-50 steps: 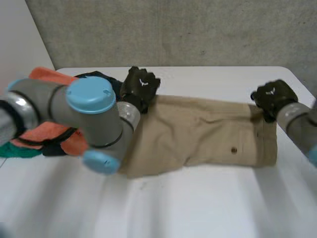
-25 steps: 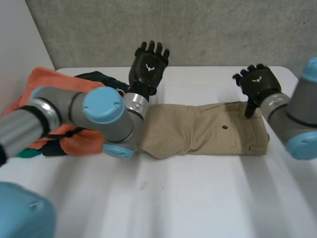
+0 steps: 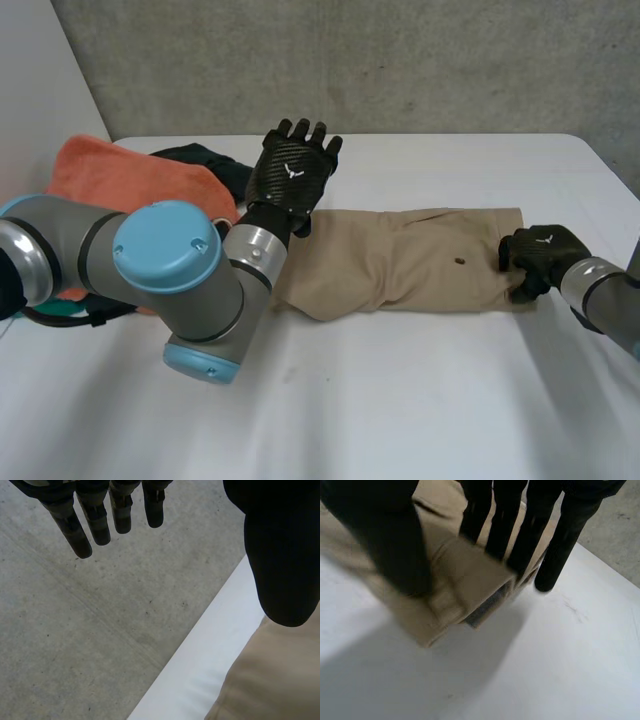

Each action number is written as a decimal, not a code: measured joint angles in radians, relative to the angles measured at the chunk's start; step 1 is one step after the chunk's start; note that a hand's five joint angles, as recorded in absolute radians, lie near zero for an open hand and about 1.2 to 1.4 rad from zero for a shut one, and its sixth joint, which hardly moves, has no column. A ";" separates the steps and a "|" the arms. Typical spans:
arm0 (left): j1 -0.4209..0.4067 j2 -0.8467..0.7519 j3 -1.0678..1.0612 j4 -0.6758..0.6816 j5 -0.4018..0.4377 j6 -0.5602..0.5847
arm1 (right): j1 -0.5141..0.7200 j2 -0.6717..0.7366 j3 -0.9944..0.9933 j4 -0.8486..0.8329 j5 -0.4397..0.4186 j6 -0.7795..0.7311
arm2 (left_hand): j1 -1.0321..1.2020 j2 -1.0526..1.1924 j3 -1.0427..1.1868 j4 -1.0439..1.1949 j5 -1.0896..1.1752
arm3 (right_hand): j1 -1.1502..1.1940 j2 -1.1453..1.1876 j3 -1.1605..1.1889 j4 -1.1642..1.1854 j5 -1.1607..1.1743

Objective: Fold the laundry.

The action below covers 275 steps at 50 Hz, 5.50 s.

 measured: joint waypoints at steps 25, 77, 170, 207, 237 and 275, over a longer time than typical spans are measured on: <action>0.009 0.183 -0.158 -0.014 0.000 -0.041 | 0.027 -0.206 0.048 -0.089 0.011 -0.492 | 0.000 0.000 0.000 0.000 0.000 | 0.169 0.182 0.217 0.233 0.214; -0.101 -0.379 0.612 -0.622 -0.066 -0.240 | 0.099 0.099 -0.309 0.257 -0.165 0.218 | 0.000 0.000 0.000 0.000 0.000 | -0.678 -0.762 -0.755 -0.757 -0.713; -0.059 0.161 0.353 -0.661 0.505 -0.414 | -0.207 0.653 -1.171 0.103 0.119 0.362 | 0.000 0.000 0.000 0.000 0.000 | 0.028 0.139 0.158 0.247 0.169; -0.066 0.184 0.341 -0.659 0.476 -0.415 | -0.267 0.241 -0.648 -0.143 0.172 0.165 | 0.000 0.000 0.000 0.000 0.000 | -0.678 -0.761 -0.754 -0.755 -0.713; 0.522 -0.237 0.370 -0.401 0.134 0.204 | 0.003 -0.327 0.227 -0.018 -0.194 -0.344 | 0.084 0.072 0.068 0.065 0.057 | -0.678 -0.761 -0.754 -0.755 -0.715; -0.106 -0.058 0.204 -0.376 0.146 -0.655 | -0.006 -0.460 0.168 -0.035 -0.147 -0.063 | 0.331 0.370 0.381 0.385 0.364 | -0.678 -0.761 -0.754 -0.755 -0.715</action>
